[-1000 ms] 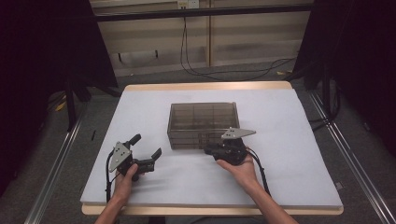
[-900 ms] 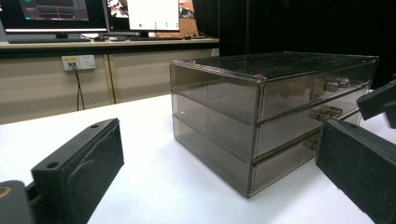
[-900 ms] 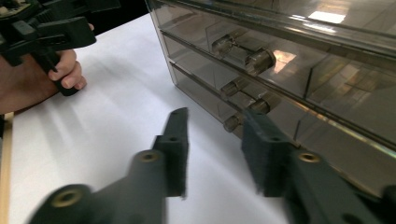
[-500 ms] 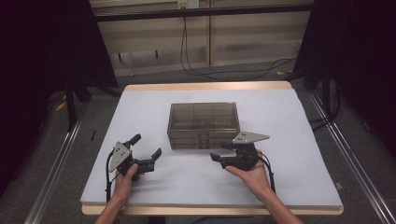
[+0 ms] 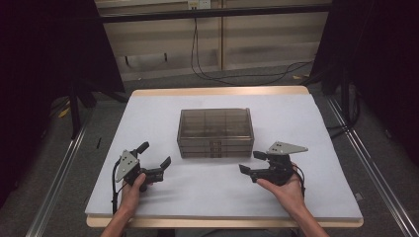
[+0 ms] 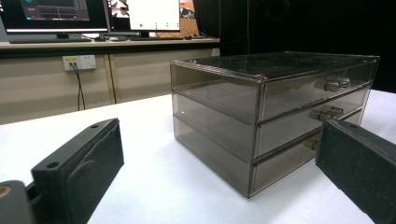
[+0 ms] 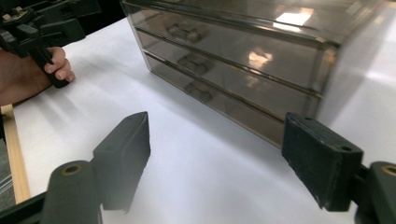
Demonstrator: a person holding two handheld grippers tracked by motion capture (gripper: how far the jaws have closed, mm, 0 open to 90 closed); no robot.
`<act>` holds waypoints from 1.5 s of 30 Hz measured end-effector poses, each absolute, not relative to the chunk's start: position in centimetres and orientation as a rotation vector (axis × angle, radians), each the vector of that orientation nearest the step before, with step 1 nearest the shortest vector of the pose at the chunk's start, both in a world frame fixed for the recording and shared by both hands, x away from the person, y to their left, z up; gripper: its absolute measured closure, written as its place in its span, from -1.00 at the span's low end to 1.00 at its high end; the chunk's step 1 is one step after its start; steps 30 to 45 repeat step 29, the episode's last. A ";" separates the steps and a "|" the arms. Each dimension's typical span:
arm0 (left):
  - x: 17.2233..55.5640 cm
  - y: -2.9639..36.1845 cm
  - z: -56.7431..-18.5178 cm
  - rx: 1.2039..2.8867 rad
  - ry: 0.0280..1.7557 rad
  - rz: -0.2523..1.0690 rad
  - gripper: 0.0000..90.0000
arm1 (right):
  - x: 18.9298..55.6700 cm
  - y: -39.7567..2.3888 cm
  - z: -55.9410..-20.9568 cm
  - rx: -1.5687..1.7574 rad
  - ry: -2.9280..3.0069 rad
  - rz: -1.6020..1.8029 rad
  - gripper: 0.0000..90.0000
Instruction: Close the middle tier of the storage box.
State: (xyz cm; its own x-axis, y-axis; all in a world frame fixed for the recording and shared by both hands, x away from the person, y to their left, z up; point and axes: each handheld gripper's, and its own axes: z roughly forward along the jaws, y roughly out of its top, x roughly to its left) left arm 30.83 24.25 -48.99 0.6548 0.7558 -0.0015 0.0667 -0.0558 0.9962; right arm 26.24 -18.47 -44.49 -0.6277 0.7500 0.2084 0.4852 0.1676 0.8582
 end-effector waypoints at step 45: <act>30.8 24.2 -49.0 1.548 0.695 0.650 -0.98 | 22.3 -27.1 -46.2 1.422 1.994 1.282 -0.82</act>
